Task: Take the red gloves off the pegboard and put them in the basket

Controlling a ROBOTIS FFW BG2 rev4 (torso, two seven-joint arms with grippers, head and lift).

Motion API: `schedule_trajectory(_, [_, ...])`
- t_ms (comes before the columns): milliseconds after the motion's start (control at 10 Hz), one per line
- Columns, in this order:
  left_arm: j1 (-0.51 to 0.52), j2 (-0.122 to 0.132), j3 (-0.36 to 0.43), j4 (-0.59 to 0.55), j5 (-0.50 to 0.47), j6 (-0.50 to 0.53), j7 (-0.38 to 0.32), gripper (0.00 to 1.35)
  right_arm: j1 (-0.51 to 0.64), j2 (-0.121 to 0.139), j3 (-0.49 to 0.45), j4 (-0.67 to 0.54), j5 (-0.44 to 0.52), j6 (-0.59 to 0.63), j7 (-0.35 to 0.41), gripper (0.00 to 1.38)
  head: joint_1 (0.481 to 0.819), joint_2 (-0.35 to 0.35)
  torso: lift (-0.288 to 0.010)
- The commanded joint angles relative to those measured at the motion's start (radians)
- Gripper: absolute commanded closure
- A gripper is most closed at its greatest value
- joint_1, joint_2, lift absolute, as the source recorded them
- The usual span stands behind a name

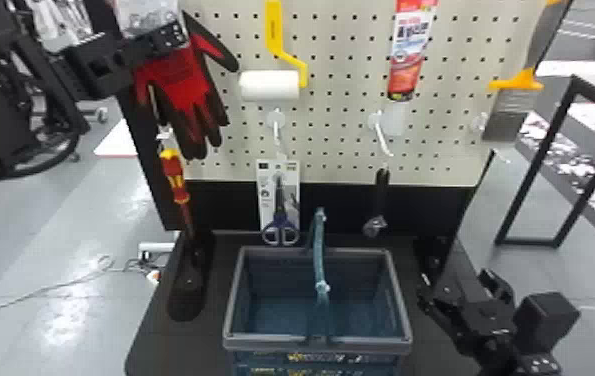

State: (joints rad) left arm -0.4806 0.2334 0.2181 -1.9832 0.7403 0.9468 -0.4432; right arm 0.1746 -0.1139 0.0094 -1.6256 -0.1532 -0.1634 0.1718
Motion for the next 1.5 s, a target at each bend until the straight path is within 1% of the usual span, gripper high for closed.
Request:
schedule_trajectory(0, [0.051, -0.054, 0.044, 0.0, 0.024, -0.039, 0.0, 1.21, -0.001, -0.001, 0.001, 0.0, 0.0, 0.001, 0.0, 0.14, 0.549, 0.0, -0.1])
schedule_trajectory(100, [0.076, -0.08, 0.067, 0.0, 0.03, -0.056, 0.0, 1.21, 0.0, -0.001, 0.003, -0.002, 0.0, 0.001, 0.0, 0.14, 0.549, 0.0, -0.1])
schedule_trajectory(300, [0.128, -0.114, 0.093, 0.001, 0.034, -0.074, 0.001, 1.21, -0.003, -0.001, 0.007, 0.0, 0.001, 0.004, 0.0, 0.14, 0.549, 0.0, -0.1])
schedule_trajectory(400, [0.154, -0.134, 0.098, 0.014, 0.045, -0.089, 0.003, 1.21, -0.003, -0.001, 0.007, 0.0, 0.001, 0.004, 0.0, 0.14, 0.549, 0.0, -0.1])
schedule_trajectory(500, [0.171, -0.148, 0.095, 0.033, 0.05, -0.1, 0.003, 1.21, -0.003, -0.001, 0.007, 0.0, 0.001, 0.004, 0.0, 0.14, 0.549, 0.0, -0.1])
schedule_trajectory(600, [0.18, -0.151, 0.078, 0.07, 0.06, -0.117, -0.003, 1.21, -0.003, -0.001, 0.007, 0.0, 0.001, 0.004, 0.0, 0.14, 0.549, 0.0, -0.1])
schedule_trajectory(800, [0.18, -0.143, 0.015, 0.168, 0.083, -0.171, -0.049, 1.21, -0.003, -0.001, 0.007, 0.0, 0.0, 0.004, 0.0, 0.14, 0.549, 0.0, -0.1])
schedule_trajectory(1100, [0.194, -0.157, -0.043, 0.236, 0.074, -0.206, -0.08, 1.21, -0.003, -0.001, 0.007, 0.0, -0.003, 0.004, 0.002, 0.14, 0.549, 0.0, -0.1])
schedule_trajectory(1200, [0.201, -0.171, -0.054, 0.245, 0.045, -0.206, -0.08, 1.21, -0.003, -0.001, 0.007, 0.0, -0.005, 0.004, 0.002, 0.14, 0.549, 0.0, -0.1])
schedule_trajectory(1300, [0.206, -0.177, -0.066, 0.267, 0.021, -0.22, -0.083, 1.21, -0.003, -0.001, 0.007, 0.0, -0.006, 0.004, 0.002, 0.14, 0.549, 0.0, -0.1])
schedule_trajectory(1400, [0.209, -0.177, -0.086, 0.294, 0.007, -0.241, -0.091, 1.21, -0.003, -0.001, 0.007, 0.001, -0.008, 0.004, 0.003, 0.14, 0.549, 0.0, -0.1])
